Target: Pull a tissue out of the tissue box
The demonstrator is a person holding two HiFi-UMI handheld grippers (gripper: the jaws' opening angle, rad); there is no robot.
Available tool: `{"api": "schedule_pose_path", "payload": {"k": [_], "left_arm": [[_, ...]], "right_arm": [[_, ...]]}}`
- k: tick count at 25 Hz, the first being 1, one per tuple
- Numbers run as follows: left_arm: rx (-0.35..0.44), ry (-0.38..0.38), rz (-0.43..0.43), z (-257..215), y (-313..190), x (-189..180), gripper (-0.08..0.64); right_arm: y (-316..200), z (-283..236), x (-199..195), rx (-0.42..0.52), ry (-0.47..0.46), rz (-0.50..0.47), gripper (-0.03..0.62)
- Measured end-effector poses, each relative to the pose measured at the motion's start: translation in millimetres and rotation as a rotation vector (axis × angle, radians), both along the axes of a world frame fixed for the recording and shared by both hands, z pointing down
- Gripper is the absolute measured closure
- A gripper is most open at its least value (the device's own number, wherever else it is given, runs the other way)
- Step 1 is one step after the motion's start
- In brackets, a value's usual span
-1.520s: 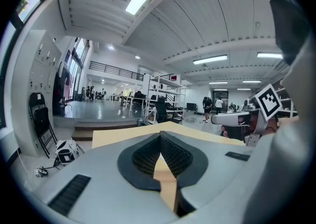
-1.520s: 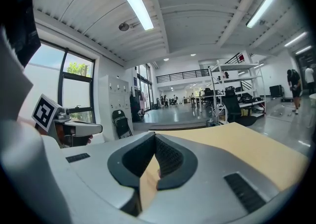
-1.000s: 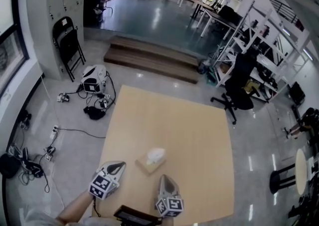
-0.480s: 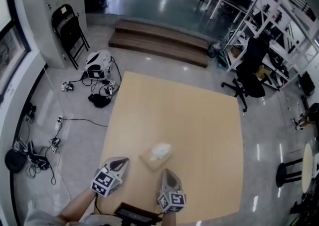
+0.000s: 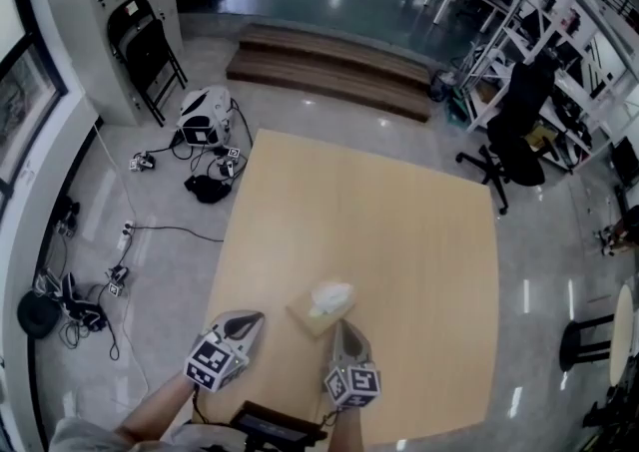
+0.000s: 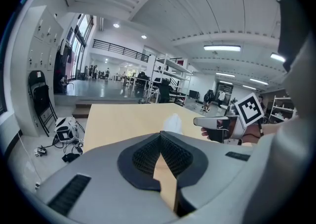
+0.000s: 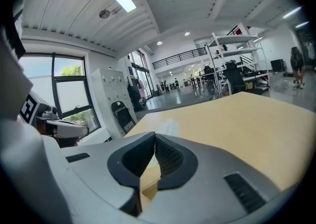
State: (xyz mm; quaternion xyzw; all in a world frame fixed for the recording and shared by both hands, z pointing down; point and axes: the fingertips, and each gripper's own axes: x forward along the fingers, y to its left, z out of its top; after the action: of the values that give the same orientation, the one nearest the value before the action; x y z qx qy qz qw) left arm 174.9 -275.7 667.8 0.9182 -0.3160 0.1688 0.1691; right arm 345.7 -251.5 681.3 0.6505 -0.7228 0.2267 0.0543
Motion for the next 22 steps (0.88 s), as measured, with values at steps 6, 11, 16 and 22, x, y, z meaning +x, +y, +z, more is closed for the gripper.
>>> {"api": "schedule_pose_path", "payload": {"k": [6,11,16,22], "left_arm": [[-0.009,-0.005,0.005,5.4,4.8,-1.3,0.554],[-0.014,-0.004,0.005,5.2,6.9,-0.8,0.554],[-0.015,-0.006,0.002,6.5,9.1,-2.7,0.554],[-0.015,-0.011,-0.008,9.1,8.4,-4.7,0.554]], "right_arm": [[-22.9,14.4,11.5,-0.023,-0.057,-0.001,0.51],[-43.2,29.2,17.9,-0.061,-0.1,-0.006,0.434],[-55.0,43.0,16.1,-0.091,-0.087,-0.016,0.434],[-63.4,49.5,17.9,-0.096,-0.068,-0.013,0.434]]}}
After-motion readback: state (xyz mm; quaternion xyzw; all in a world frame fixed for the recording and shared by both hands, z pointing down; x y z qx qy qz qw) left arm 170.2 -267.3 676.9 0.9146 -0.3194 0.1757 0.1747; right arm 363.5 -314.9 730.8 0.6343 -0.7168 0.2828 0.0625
